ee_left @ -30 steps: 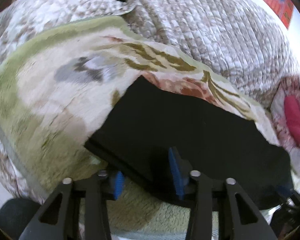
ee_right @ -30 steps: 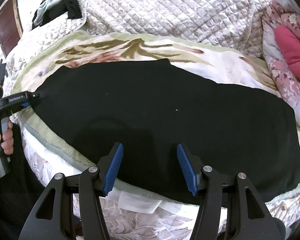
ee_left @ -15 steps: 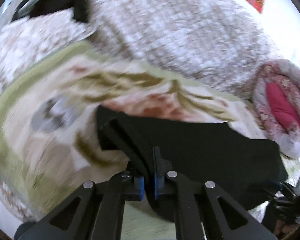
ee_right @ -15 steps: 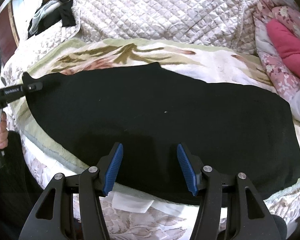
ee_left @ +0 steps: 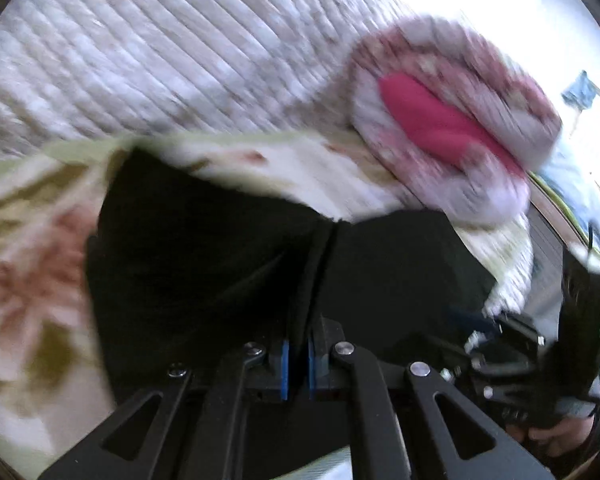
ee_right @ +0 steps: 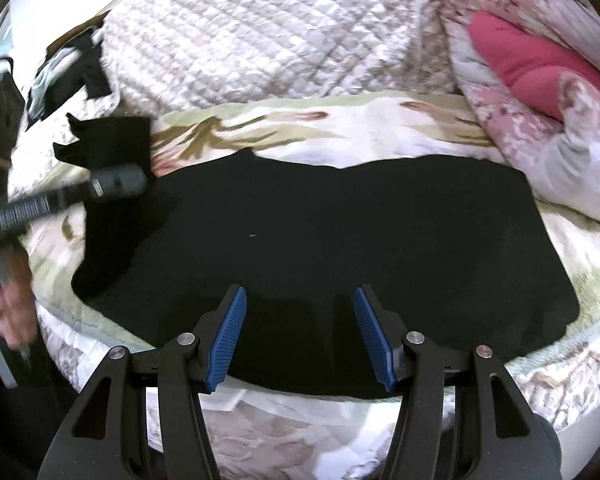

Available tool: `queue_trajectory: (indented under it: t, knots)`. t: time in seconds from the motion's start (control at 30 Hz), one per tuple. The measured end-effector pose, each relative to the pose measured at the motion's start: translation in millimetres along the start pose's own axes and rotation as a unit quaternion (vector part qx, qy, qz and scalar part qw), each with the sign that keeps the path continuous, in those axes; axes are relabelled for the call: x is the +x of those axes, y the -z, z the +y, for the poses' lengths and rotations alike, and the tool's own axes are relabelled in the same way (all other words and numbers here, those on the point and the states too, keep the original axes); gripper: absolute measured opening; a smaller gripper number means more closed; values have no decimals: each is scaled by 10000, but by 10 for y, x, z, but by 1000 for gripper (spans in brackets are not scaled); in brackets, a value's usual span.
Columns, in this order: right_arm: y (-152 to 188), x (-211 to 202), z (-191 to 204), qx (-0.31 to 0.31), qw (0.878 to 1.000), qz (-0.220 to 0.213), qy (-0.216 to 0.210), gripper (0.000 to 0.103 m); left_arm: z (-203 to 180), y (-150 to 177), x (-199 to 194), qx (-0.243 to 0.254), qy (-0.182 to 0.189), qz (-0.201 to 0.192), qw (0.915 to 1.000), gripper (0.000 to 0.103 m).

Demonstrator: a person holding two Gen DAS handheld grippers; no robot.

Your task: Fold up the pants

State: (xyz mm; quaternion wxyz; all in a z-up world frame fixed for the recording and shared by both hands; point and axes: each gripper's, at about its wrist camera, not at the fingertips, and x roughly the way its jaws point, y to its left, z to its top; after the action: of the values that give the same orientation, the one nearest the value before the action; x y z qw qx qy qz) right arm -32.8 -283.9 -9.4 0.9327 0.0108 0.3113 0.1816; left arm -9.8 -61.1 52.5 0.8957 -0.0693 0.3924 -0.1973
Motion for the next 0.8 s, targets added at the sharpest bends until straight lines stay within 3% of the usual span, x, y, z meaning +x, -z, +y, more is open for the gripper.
queue_trajectory:
  t: [0.2,0.23,0.47,0.6,0.67,0.8]
  knots:
    - [32,-2,-165,238,9997,27,98,57,-241,234,338,210,285,598,9976,9]
    - [31,1,-180,264,9996,30,103,57,-240,235,325,171,317,618,9974,15]
    - [-6,8,-218,470,9988,11,-121,57,-178,136,-134,73,577,143,9982,33]
    - [-81,84,-182,635,9960,50,-625,57,10,90,-312,-89,51,-125,9999,35]
    - [-150,167,-143,680,9940,85,-857,57,140,86,-328,-93,-437,-133,9989,35]
    - [-341,446,-37,610,9905,230,-1211,57,404,130,-318,-287,-933,-66,9952,35]
